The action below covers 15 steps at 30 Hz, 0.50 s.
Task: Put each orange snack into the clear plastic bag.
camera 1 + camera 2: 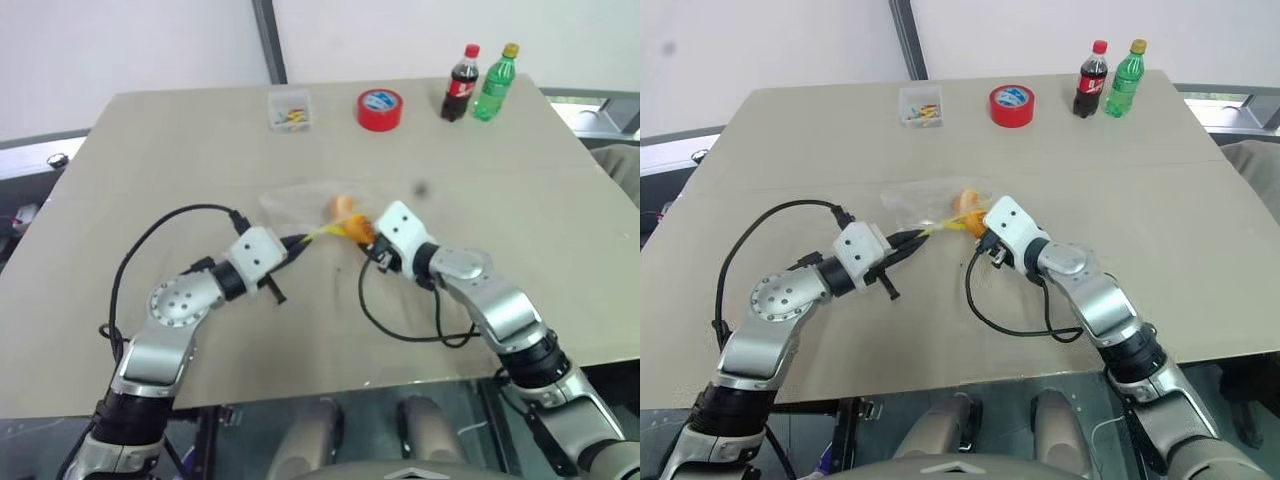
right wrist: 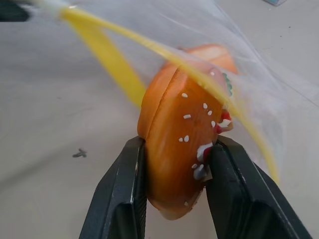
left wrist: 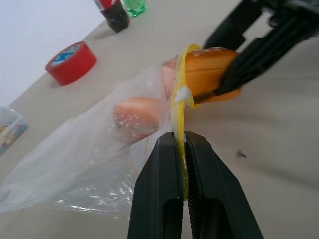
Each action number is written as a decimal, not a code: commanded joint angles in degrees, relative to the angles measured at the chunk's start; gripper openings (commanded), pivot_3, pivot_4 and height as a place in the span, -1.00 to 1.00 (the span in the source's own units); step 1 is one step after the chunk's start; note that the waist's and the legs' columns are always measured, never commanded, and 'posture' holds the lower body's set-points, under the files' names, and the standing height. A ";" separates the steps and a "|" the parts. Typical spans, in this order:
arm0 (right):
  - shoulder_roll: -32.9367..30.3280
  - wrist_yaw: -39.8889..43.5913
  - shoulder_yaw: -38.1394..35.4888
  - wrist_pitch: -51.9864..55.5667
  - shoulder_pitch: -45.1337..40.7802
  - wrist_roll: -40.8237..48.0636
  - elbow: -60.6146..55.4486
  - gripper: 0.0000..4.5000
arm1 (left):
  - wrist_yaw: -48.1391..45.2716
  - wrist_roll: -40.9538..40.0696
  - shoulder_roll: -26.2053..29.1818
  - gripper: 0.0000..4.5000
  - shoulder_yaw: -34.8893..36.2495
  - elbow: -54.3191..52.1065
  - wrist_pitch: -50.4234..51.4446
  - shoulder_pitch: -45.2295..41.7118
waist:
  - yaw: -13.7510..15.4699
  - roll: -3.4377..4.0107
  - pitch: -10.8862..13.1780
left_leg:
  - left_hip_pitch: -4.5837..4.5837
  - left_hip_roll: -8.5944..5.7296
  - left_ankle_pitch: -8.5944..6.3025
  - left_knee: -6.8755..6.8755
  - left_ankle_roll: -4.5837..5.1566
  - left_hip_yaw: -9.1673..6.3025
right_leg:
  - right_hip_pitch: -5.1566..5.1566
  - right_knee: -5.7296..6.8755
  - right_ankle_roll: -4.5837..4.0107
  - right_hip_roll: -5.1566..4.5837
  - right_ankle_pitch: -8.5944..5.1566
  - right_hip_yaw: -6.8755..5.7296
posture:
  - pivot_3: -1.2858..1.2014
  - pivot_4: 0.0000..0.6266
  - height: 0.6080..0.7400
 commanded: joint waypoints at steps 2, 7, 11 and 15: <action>2.08 1.10 -1.07 -4.05 -3.13 -0.23 3.38 -0.27 | -2.36 0.36 2.71 -1.00 0.08 -3.02 -1.89 2.66 | -0.08 0.03 0.02 | 0.00 0.00 0.00 0.00 0.00 -0.01 | 0.00 0.00 0.00 0.01 0.00 -0.01 | 0.03 -0.52 1.00; 10.91 -0.13 -10.12 4.34 -5.38 8.46 8.58 -0.27 | -3.11 0.44 3.90 -1.00 0.11 -3.18 -2.68 4.29 | -0.16 0.04 0.02 | 0.02 0.04 -0.01 -0.05 0.01 -0.01 | -0.01 0.03 -0.01 0.03 0.00 0.01 | 0.03 -0.52 1.00; 16.05 -1.83 -17.63 7.48 -7.10 13.82 14.51 -0.27 | -3.09 0.75 4.21 -1.00 0.36 -3.37 -2.98 5.23 | 0.02 0.05 0.03 | 0.02 0.00 -0.01 -0.06 0.01 -0.02 | 0.00 -0.02 -0.01 0.00 0.00 0.01 | 0.03 -0.52 1.00; 16.33 -4.94 -15.92 -3.03 -8.57 8.08 20.08 -0.27 | -2.57 0.58 4.21 -1.00 0.77 -3.55 -3.00 5.61 | 0.00 0.08 0.04 | 0.03 -0.02 -0.03 -0.08 0.05 -0.03 | -0.01 -0.02 -0.02 0.00 0.00 -0.02 | 0.03 -0.52 1.00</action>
